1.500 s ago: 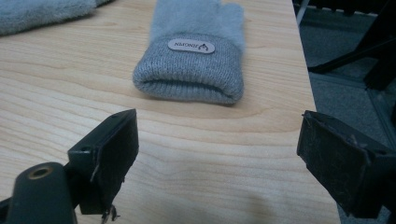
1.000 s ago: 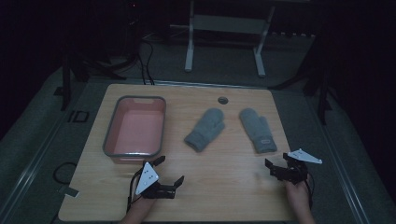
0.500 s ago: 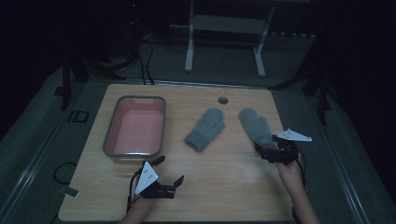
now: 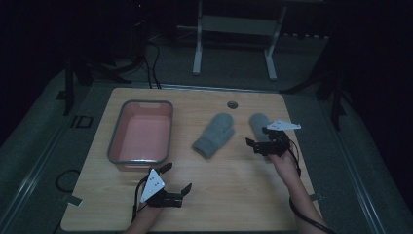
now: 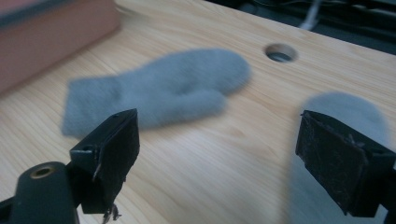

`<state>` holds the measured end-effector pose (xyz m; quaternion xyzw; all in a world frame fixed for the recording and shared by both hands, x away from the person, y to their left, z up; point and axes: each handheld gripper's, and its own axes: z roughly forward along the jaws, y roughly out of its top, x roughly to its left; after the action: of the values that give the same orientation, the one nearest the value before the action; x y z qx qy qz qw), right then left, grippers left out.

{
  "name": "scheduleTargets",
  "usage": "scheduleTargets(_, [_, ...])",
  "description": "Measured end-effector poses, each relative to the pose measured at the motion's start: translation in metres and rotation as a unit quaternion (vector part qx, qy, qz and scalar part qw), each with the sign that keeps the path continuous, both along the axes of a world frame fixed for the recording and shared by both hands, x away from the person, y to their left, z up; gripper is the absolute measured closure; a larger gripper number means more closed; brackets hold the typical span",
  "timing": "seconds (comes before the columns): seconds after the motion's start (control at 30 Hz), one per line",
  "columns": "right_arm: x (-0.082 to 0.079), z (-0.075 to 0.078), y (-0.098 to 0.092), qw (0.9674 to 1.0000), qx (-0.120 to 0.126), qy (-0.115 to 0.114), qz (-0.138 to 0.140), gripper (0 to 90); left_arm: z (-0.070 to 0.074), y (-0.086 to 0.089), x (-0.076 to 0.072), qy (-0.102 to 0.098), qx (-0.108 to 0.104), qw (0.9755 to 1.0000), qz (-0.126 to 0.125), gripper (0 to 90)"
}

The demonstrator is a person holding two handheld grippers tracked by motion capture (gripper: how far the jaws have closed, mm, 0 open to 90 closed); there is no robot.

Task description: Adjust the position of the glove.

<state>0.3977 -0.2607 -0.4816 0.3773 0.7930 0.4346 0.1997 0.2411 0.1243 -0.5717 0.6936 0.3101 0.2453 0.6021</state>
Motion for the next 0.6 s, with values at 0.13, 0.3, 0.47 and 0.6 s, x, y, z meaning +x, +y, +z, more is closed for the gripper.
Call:
scheduleTargets(0.13, [0.014, 0.000, 0.015, 1.0000, 0.005, 0.005, 0.001, 12.8, 0.000, 0.000, 0.000, 0.000, 0.000, 1.0000, 0.000, 1.8])
scheduleTargets(0.3, [0.033, -0.006, 0.036, 0.9996, 0.004, 0.009, 0.028, 14.3, 0.000, 0.000, 0.000, 0.001, -0.001, 1.0000, 0.000, 1.8])
scheduleTargets(0.47, [0.053, -0.017, 0.061, 0.9985, -0.021, 0.016, 0.048, 16.4, 0.000, 0.000, 0.000, 0.001, -0.002, 1.0000, 0.000, 1.7])
scheduleTargets(0.6, [0.063, -0.023, 0.081, 0.9968, -0.040, 0.014, 0.068, 20.8, 0.000, 0.001, 0.001, 0.004, -0.005, 1.0000, -0.002, 1.8])
